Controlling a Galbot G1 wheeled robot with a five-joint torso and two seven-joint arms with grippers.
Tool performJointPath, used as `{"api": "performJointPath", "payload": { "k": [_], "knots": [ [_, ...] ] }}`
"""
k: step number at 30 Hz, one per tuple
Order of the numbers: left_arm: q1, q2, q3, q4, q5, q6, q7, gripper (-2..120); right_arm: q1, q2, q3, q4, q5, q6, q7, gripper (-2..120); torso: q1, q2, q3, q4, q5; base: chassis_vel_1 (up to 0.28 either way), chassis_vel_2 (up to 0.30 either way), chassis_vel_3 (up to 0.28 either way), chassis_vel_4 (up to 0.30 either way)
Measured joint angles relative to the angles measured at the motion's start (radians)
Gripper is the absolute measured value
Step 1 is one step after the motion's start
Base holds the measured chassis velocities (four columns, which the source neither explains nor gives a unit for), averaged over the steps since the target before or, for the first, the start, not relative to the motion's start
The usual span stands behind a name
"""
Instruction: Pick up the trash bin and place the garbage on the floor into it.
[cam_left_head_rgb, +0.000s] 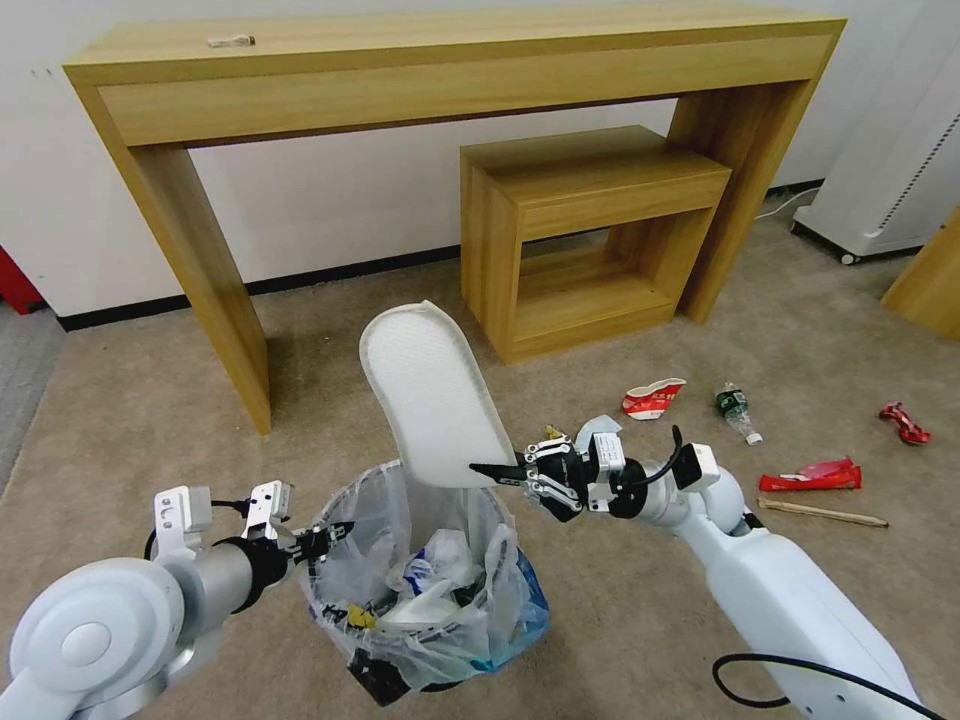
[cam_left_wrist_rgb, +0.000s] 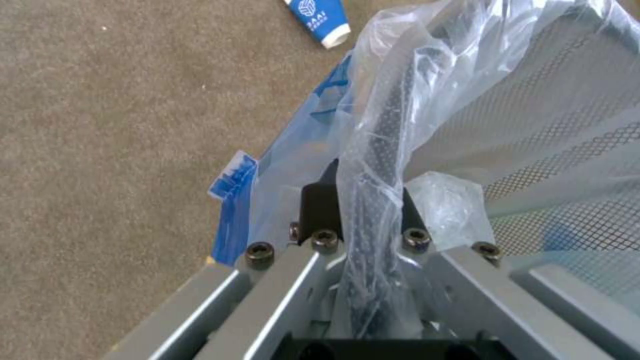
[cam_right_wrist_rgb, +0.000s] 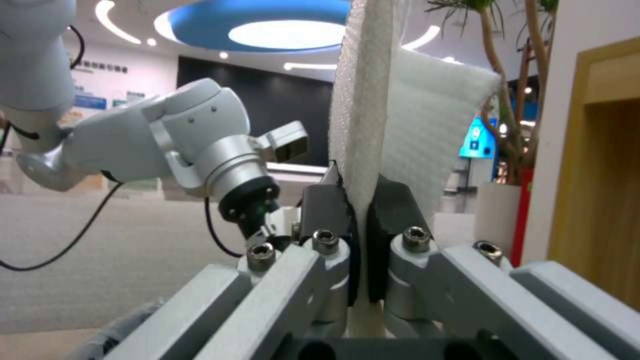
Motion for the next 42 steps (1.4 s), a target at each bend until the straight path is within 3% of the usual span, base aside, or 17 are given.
{"api": "performJointPath", "payload": {
  "k": [22,42],
  "knots": [
    [-0.006,-0.006,0.001,0.001,0.009,0.000,0.019,1,-0.021,0.025,-0.060,-0.028,-0.019,0.006,0.047,2,0.000,0.000,0.000,0.0000,0.0001,0.000,0.000,0.000,0.000],
    [0.002,0.006,-0.026,-0.006,0.018,0.000,0.027,1,-0.044,0.003,-0.034,-0.008,-0.011,-0.015,0.053,73,0.000,0.000,0.000,0.0000,0.0001,0.000,0.000,0.000,0.000]
  ]
}}
